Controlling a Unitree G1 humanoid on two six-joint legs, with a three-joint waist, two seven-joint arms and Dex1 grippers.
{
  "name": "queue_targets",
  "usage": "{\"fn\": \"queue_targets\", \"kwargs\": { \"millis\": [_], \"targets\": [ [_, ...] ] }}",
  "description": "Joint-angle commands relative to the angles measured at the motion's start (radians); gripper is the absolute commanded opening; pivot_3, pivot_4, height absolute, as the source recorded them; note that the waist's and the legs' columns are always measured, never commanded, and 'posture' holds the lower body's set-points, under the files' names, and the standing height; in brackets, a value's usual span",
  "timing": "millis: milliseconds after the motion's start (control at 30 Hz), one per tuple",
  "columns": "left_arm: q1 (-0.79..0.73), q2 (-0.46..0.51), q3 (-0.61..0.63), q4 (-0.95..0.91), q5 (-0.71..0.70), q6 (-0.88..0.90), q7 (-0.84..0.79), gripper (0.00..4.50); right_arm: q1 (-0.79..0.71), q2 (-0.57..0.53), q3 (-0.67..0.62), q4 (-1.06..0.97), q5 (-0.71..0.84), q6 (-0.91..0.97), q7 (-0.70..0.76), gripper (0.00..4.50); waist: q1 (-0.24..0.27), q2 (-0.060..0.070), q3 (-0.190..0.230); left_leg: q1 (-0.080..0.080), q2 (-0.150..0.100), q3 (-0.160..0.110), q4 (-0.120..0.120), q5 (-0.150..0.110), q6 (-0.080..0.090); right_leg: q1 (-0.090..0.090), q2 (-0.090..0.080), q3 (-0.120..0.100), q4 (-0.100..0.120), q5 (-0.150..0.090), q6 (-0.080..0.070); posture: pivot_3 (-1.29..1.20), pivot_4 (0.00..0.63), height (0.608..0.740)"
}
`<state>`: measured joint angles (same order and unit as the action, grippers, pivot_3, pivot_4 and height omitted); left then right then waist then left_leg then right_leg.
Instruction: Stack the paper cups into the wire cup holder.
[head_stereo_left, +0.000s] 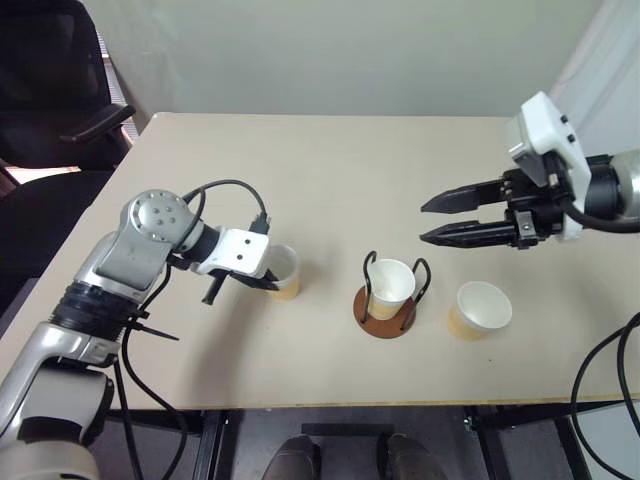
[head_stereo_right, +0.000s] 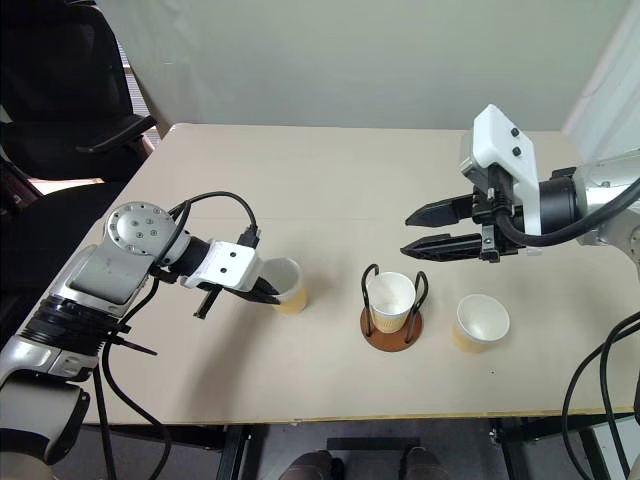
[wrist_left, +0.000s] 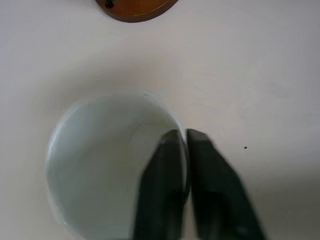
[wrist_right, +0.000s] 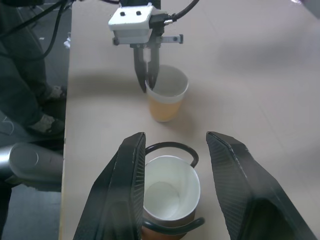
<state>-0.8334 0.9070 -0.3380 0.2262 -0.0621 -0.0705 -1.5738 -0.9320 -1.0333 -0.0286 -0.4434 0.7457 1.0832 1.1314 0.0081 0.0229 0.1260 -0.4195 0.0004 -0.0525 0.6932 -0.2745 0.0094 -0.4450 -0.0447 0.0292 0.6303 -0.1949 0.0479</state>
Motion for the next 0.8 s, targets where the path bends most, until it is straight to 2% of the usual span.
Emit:
{"fn": "queue_targets", "kwargs": {
  "millis": [33,233,400,533,800],
  "targets": [
    [-0.051,0.046,-0.029,-0.049,-0.084,0.062,-0.041,0.04,0.014,-0.01,-0.065,-0.029,0.019,-0.028,-0.031,1.97,0.0,0.0,0.0,0.0,0.0,0.0,0.0,0.0,0.0,0.0,0.0,0.0,0.0,0.0,0.0,0.0,0.15,0.74],
    [-0.108,0.096,-0.084,-0.102,-0.214,0.161,-0.041,0.04,0.075,-0.007,-0.126,-0.05,0.059,-0.042,-0.066,1.97,0.001,0.0,0.0,0.0,0.0,0.0,0.0,0.0,0.0,0.0,0.0,0.0,0.0,0.0,0.0,0.0,0.15,0.74],
    [-0.294,0.042,-0.053,-0.073,-0.346,0.306,-0.041,0.04,0.242,-0.061,-0.258,-0.115,0.111,-0.029,-0.067,1.97,0.018,-0.002,0.001,-0.002,0.0,-0.001,0.002,0.0,0.0,0.0,0.0,-0.001,-0.001,0.001,0.001,0.0,0.15,0.74],
    [-0.428,0.018,-0.079,-0.051,-0.452,0.35,-0.041,0.04,0.383,-0.112,-0.364,-0.166,0.165,0.013,-0.072,1.97,0.015,-0.001,0.001,-0.002,-0.001,0.001,0.002,-0.002,0.001,0.001,-0.002,0.0,-0.003,0.0,0.002,0.0,0.15,0.74],
    [-0.639,-0.081,-0.228,0.049,-0.62,0.291,-0.041,0.04,0.539,-0.165,-0.546,-0.246,0.283,0.109,-0.15,1.97,0.013,-0.001,0.001,-0.001,-0.001,0.003,0.001,-0.003,0.001,0.001,-0.002,0.0,-0.003,0.0,0.006,0.0,0.15,0.74]
  ]
}}
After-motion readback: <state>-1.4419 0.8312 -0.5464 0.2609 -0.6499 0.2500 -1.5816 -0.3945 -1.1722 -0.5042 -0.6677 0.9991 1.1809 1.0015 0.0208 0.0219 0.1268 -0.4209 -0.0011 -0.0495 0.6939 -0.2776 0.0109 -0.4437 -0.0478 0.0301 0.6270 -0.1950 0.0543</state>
